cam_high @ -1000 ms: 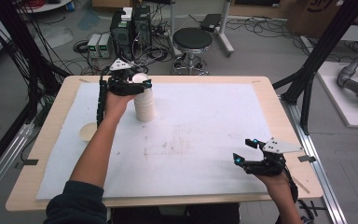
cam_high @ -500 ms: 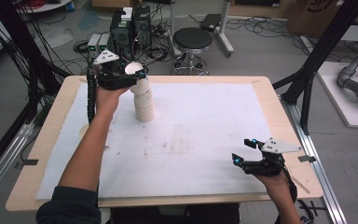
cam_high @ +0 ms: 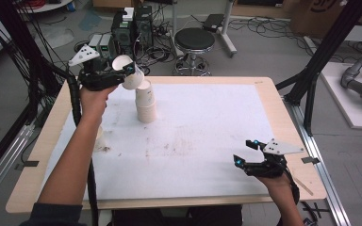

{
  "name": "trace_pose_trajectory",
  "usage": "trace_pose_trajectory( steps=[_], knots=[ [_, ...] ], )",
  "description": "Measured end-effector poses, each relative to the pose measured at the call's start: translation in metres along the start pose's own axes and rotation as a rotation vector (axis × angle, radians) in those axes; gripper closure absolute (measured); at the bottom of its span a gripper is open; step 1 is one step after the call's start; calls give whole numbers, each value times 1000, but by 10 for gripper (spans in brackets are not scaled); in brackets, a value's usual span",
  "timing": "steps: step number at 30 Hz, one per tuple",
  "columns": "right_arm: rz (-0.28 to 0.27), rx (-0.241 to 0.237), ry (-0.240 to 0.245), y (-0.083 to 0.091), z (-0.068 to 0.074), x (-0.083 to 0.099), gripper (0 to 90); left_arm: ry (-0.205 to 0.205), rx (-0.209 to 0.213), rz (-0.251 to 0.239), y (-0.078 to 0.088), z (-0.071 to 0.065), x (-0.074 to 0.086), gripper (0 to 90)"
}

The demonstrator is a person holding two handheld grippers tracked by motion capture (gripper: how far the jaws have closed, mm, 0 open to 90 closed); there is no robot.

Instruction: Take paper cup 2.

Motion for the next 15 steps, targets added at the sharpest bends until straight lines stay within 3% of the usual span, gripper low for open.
trace_pose_trajectory(
  steps=[7, 15],
  knots=[
    [6, -6, 5, -3, 2, -1, 220, -41, 39, 7, 24, -11, -2, 365],
    [10, -11, 11, -6, 4, -2, 220, -51, 120, 19, 52, -26, 21, 366]
  ],
)
Point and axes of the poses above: each handheld gripper's, and its own axes: y roughly backward along the jaws, x roughly out of its underside, z roughly to its left, the point moved 1 cm from there along -y, roughly forward along the jaws, and after that the axes turned 12 degrees about -x, right-handed, at the moved point
